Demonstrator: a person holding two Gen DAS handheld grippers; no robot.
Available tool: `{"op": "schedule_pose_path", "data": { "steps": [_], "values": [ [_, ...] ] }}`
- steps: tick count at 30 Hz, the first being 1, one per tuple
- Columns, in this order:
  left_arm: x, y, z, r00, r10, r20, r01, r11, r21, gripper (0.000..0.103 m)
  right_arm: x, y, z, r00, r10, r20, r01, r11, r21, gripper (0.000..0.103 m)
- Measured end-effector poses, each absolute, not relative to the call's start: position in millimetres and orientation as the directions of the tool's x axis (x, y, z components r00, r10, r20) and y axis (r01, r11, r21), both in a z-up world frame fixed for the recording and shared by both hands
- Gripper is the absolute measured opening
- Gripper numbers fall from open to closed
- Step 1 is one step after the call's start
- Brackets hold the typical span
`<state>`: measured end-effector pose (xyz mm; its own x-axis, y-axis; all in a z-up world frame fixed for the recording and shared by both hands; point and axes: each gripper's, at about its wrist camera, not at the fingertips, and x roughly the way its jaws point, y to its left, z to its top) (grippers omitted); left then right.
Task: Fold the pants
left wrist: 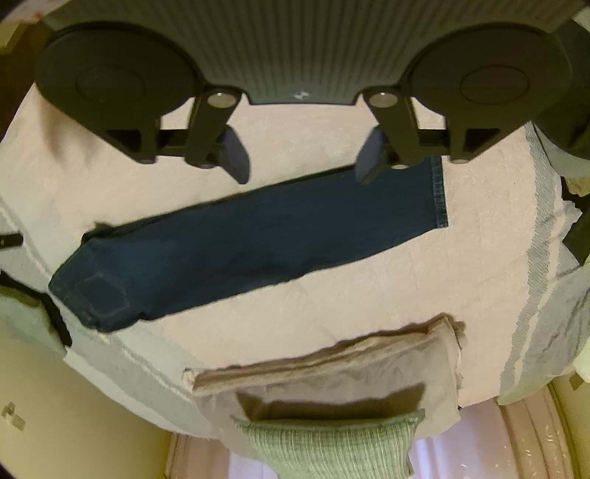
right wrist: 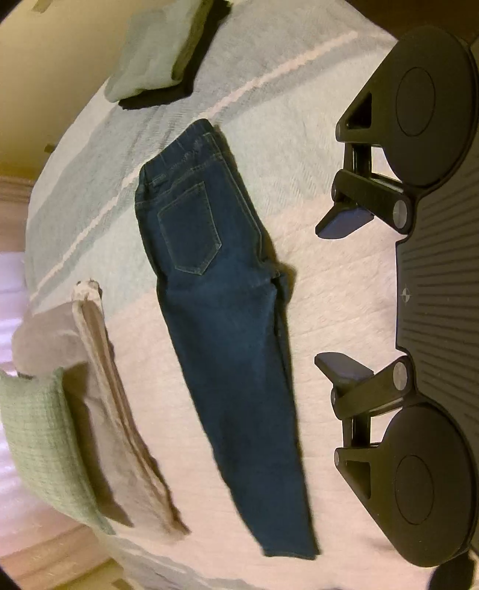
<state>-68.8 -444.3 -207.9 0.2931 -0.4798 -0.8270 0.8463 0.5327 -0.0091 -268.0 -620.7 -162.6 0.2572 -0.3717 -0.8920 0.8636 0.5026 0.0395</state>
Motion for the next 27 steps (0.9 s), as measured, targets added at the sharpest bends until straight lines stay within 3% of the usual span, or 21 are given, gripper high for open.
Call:
{"op": "schedule_pose_path", "data": {
  "steps": [3, 5, 10, 22, 27],
  "values": [
    [-79, -454, -198, 0.303, -0.476, -0.825, 0.833, 0.554, -0.014, 0.075, -270, -617, -152, 0.266, -0.377, -0.887, 0.857, 0.514, 0.039, 0.066],
    [-83, -460, -194, 0.317, -0.474, -0.821, 0.835, 0.550, 0.005, 0.087, -271, -616, -147, 0.271, -0.386, -0.882, 0.861, 0.507, 0.043, 0.066],
    [-90, -470, -185, 0.341, -0.474, -0.812, 0.830, 0.558, 0.023, 0.095, -272, -614, -137, 0.293, -0.389, -0.873, 0.858, 0.511, 0.060, 0.066],
    [-102, -467, -186, 0.351, -0.453, -0.820, 0.810, 0.586, 0.023, 0.100, -259, -612, -141, 0.334, -0.362, -0.871, 0.816, 0.573, 0.075, 0.066],
    [-96, -438, -200, 0.388, -0.401, -0.830, 0.764, 0.644, 0.046, 0.100, -206, -576, -158, 0.446, -0.361, -0.819, 0.643, 0.766, 0.013, 0.066]
  ]
}}
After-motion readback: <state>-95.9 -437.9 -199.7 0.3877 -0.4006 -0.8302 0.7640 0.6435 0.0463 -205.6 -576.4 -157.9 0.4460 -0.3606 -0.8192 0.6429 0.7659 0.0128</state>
